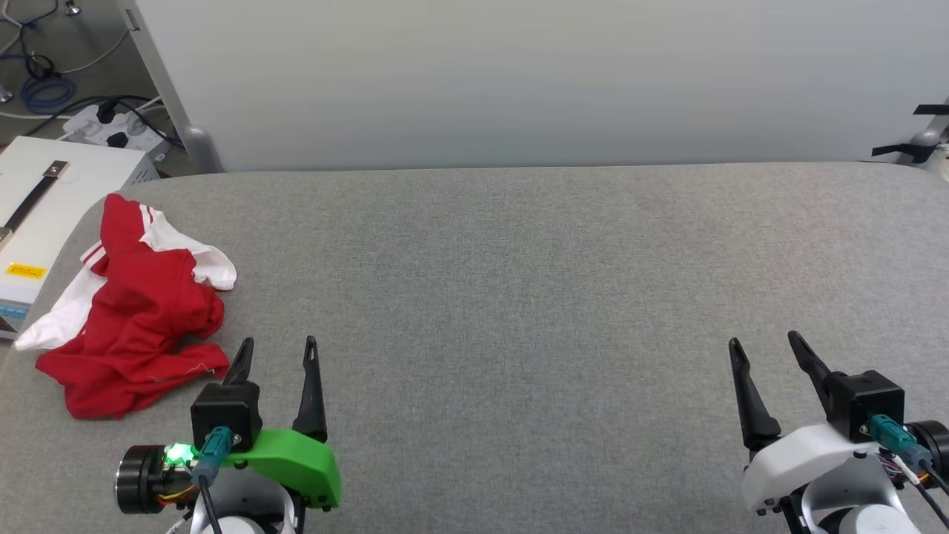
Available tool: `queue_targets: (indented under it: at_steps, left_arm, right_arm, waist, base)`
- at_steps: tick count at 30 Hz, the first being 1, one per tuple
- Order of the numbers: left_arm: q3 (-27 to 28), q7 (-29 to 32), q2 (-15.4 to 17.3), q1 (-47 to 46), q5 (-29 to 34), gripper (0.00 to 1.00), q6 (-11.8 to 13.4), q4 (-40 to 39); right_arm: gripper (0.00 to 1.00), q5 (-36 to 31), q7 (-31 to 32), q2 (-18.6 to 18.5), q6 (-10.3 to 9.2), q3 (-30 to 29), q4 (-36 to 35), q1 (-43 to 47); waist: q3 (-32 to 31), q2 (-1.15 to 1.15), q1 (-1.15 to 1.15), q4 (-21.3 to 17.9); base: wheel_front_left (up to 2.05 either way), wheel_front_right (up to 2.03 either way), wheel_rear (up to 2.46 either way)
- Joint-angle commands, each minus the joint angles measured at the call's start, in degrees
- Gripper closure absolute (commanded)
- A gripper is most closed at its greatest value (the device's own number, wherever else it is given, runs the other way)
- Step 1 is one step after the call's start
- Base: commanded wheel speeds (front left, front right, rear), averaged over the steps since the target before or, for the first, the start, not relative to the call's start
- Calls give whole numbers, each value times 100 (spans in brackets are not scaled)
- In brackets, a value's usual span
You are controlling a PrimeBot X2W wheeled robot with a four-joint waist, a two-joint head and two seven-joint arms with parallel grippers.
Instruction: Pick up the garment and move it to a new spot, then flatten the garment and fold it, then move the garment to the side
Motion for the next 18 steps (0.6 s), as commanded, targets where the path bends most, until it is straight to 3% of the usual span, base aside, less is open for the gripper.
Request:
queue_targets:
  at_steps: [1, 18]
  left_arm:
    - [-17, -63, -3, -4, -24, 0, 59, -19]
    - [-85, -266, -7, 1, -54, 0, 163, -46]
  right_arm:
    - [0, 51, -72, -2, 0, -29, -47, 20]
    - [0, 266, -271, -2, -1, -88, -200, 102]
  waist:
    - [1, 0, 0, 2]
    - [7, 0, 0, 25]
  base:
    - [0, 0, 0]
    - [0, 0, 0]
